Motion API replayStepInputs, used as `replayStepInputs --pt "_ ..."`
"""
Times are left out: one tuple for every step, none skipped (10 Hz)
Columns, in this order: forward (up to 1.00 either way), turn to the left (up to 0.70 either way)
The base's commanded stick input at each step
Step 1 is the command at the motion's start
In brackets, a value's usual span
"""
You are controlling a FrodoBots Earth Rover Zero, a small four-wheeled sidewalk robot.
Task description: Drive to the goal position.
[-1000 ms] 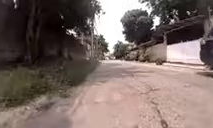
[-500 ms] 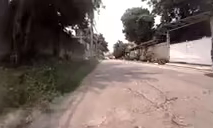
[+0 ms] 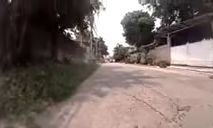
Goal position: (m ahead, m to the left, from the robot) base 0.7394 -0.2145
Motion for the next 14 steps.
replayStepInputs --pt "1.00 0.00" --pt "1.00 0.00" --pt "1.00 0.00" --pt "1.00 0.00" --pt "1.00 0.00" --pt "1.00 0.00" --pt "1.00 0.00" --pt "0.74 0.00" --pt "0.27 0.00" --pt "0.00 0.00" --pt "0.00 0.00" --pt "0.00 0.00" --pt "0.00 0.00" --pt "0.00 0.00"
